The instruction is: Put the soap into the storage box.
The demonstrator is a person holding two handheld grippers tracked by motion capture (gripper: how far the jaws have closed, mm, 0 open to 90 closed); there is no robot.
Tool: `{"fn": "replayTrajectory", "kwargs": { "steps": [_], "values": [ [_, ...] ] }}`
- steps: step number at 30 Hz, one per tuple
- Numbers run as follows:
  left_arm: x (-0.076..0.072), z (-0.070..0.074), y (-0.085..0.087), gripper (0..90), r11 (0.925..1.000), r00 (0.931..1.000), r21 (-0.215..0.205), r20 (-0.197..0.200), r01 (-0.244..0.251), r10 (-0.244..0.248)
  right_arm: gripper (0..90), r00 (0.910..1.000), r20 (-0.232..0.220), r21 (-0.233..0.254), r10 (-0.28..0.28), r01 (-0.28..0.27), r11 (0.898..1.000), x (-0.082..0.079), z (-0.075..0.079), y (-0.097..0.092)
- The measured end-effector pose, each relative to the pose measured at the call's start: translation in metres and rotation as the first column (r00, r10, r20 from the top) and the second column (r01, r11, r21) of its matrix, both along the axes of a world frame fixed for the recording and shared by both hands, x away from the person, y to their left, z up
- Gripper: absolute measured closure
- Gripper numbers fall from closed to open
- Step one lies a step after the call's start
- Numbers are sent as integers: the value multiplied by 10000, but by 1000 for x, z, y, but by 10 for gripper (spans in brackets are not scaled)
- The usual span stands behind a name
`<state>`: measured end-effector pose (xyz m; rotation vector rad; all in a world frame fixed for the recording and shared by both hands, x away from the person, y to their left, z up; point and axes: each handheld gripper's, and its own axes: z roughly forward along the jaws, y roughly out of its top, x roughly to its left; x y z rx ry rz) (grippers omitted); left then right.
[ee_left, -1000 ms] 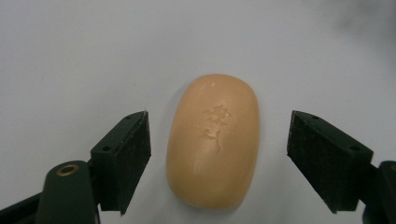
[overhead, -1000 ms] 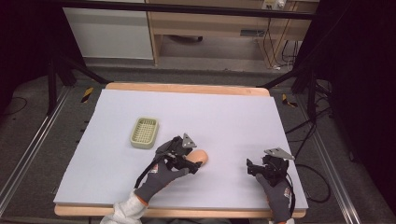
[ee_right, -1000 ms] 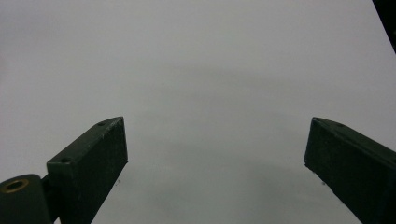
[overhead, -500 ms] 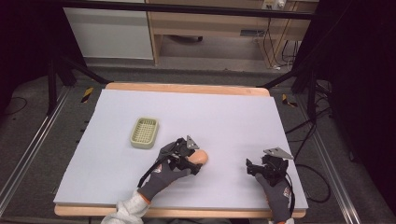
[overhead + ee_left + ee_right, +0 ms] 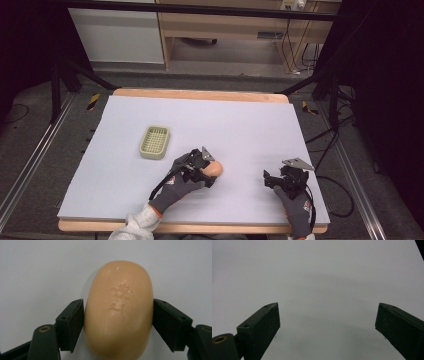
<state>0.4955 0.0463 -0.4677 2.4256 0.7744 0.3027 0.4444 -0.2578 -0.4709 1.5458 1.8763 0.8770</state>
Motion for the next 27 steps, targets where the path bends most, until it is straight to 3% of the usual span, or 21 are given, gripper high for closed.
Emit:
{"fn": "replayTrajectory", "kwargs": {
  "steps": [27],
  "values": [
    [-2, 4, 3, 310, 10000, 9999, -47, -73, 74, -74, 60, 10000, -36, 62, -13, 13, 10000, 0, 0, -2]
  ]
}}
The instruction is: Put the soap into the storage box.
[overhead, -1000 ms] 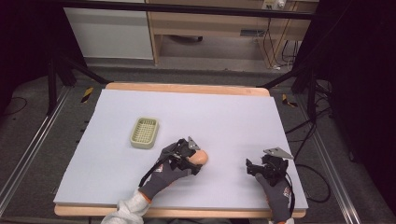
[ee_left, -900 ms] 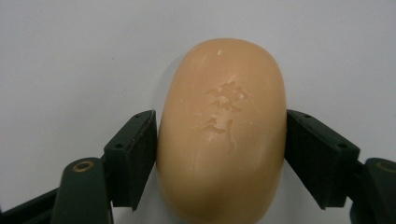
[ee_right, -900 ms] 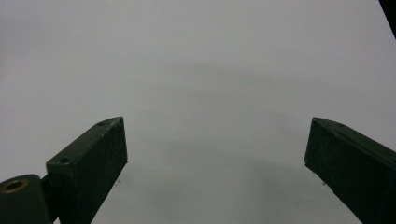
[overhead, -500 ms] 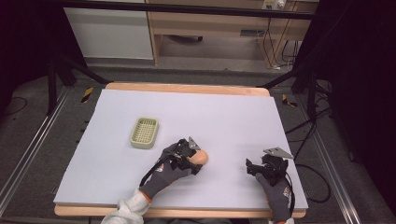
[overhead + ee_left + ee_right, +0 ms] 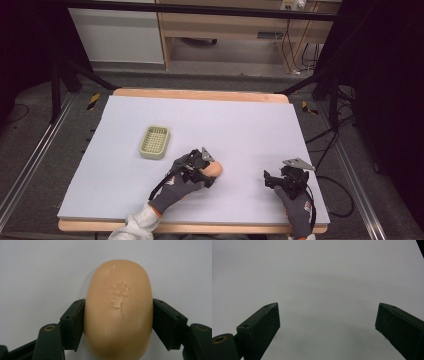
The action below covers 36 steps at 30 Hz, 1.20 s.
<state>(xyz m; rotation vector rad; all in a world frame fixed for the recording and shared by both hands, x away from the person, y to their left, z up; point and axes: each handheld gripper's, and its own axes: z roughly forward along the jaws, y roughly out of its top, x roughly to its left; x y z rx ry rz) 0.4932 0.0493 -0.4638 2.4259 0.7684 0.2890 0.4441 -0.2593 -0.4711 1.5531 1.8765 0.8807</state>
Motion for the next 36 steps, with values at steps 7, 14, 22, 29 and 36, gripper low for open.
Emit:
{"fn": "replayTrajectory", "kwargs": {
  "steps": [7, 14, 22, 29, 36],
  "values": [
    [-3, 8, 6, 312, 9995, 10000, -329, -38, -5, 4, 60, 10000, 20, 65, -9, 9, 10000, -1, 1, -2],
    [-6, 15, 11, 313, 9986, 9999, -515, 79, -93, 97, 60, 10000, -14, 147, -49, 49, 9999, -2, 1, -2],
    [-8, 24, 19, 313, 9965, 9996, -801, 115, -258, 268, 60, 10000, 31, 188, -25, 24, 9998, -2, 1, -3],
    [-10, 30, 27, 314, 9943, 9990, -995, 207, -373, 395, 60, 10000, 34, 166, -57, 56, 9998, -2, 2, -3],
    [-10, 38, 38, 314, 9918, 9975, -1111, 255, -625, 657, 60, 10000, 41, 150, -44, 43, 9999, -2, 2, -3]
  ]
}}
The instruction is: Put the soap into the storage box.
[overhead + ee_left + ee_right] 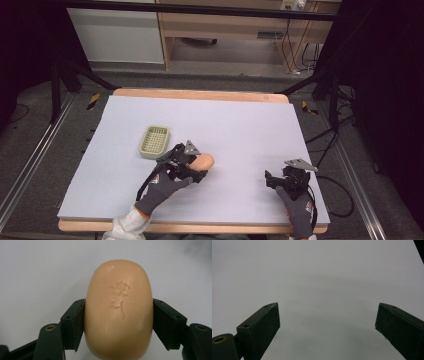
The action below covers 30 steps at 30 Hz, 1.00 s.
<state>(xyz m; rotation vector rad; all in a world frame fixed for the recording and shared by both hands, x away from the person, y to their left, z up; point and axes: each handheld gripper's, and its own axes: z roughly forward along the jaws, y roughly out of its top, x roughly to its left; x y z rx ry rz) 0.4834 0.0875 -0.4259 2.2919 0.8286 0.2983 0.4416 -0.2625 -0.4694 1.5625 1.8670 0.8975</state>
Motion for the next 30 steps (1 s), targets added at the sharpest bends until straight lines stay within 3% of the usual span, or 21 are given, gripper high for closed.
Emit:
{"fn": "replayTrajectory", "kwargs": {
  "steps": [30],
  "values": [
    [8, 21, 39, 314, 9944, 9935, -266, 458, -1027, 1038, 60, 10000, 33, -57, 24, -24, 10000, 0, 1, 0]
  ]
}}
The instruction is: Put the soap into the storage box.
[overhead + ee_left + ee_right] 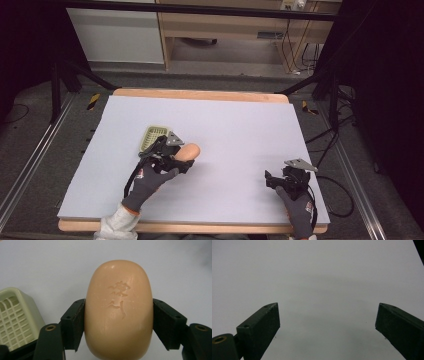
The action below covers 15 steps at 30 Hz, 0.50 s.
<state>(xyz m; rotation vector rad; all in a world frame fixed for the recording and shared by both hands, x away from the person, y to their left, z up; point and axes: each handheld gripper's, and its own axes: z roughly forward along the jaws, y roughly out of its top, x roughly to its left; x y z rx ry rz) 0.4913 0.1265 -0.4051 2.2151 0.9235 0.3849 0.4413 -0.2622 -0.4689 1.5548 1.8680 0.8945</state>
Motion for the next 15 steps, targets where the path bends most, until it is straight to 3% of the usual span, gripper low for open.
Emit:
{"fn": "replayTrajectory", "kwargs": {
  "steps": [15],
  "values": [
    [9, 8, 22, 315, 9974, 9974, -150, 163, -703, 705, 60, 10000, -17, -5, 27, -27, 10000, 0, 0, 0]
  ]
}}
